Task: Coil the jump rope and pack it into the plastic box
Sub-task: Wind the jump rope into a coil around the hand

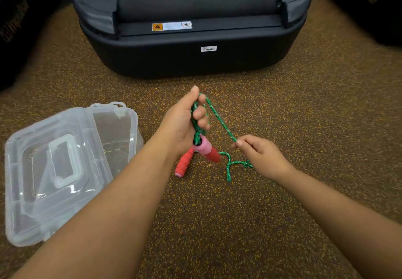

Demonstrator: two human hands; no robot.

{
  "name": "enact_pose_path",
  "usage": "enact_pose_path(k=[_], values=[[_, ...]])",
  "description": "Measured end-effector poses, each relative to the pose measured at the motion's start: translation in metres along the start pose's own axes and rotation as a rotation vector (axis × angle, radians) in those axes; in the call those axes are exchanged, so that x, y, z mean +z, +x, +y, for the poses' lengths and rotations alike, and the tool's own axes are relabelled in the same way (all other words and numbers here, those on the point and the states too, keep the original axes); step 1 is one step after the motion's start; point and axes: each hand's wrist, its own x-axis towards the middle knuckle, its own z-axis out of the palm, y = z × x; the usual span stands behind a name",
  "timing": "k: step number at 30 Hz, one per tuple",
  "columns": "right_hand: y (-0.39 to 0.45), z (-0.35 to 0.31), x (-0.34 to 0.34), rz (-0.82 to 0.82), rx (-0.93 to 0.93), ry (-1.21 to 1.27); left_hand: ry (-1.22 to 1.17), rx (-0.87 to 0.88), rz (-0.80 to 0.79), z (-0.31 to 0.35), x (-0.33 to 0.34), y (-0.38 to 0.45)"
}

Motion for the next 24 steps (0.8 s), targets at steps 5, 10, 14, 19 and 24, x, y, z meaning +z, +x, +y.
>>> enact_pose_path(k=[5,10,14,19,24], values=[[-0.015,-0.013,0.014,-0.126,-0.153,-0.256,-0.125,0.037,-0.036,0.008,0.000,-0.002],[-0.024,-0.039,0.017,-0.148,-0.475,-0.354,-0.076,0.029,0.001,0.001,-0.005,0.001],[-0.024,-0.071,0.012,-0.115,-0.618,-0.264,0.128,-0.012,0.000,-0.010,0.002,0.001],[-0.013,-0.102,-0.020,-0.048,-0.404,0.287,0.475,-0.022,-0.058,-0.013,0.000,-0.003],[0.002,-0.108,-0.050,-0.070,-0.144,0.496,0.660,-0.089,-0.320,-0.006,0.001,-0.011]])
